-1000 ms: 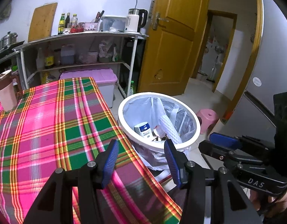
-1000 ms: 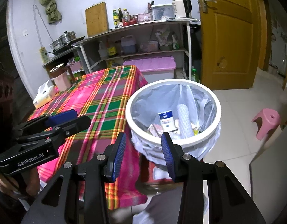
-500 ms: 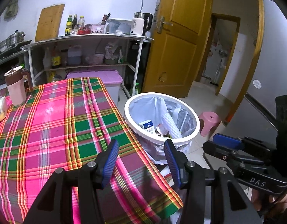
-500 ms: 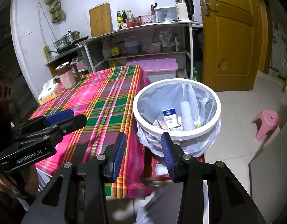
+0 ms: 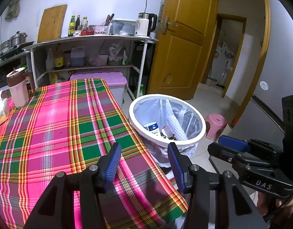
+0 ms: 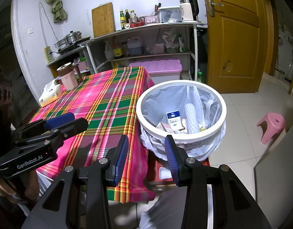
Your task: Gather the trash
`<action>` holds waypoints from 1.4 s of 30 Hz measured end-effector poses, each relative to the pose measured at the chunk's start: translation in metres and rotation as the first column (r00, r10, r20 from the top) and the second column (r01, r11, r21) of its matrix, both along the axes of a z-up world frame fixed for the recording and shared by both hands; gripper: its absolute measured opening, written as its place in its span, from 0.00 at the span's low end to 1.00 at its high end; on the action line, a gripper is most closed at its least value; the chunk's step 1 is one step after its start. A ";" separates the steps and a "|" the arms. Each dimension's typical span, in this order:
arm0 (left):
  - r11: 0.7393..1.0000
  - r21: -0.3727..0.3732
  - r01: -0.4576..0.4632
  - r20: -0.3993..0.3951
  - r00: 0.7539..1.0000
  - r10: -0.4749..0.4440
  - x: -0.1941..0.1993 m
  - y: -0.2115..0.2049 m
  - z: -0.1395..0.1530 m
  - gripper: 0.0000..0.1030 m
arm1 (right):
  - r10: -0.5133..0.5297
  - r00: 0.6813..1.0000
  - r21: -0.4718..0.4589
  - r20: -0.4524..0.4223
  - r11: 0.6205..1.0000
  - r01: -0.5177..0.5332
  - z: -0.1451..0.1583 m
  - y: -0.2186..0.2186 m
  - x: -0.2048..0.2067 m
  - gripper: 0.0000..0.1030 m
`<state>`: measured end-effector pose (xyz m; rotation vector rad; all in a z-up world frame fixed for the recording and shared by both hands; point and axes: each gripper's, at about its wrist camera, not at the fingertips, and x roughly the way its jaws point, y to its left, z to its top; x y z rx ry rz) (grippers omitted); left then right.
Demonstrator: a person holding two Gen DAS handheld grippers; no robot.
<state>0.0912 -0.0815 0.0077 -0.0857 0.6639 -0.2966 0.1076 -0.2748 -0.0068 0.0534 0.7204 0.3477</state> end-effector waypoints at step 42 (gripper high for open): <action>1.000 0.017 -0.016 -0.006 1.000 0.016 0.000 0.001 -0.002 0.49 | 0.001 1.000 -0.001 -0.004 1.000 -0.001 0.001 0.002 0.000 0.39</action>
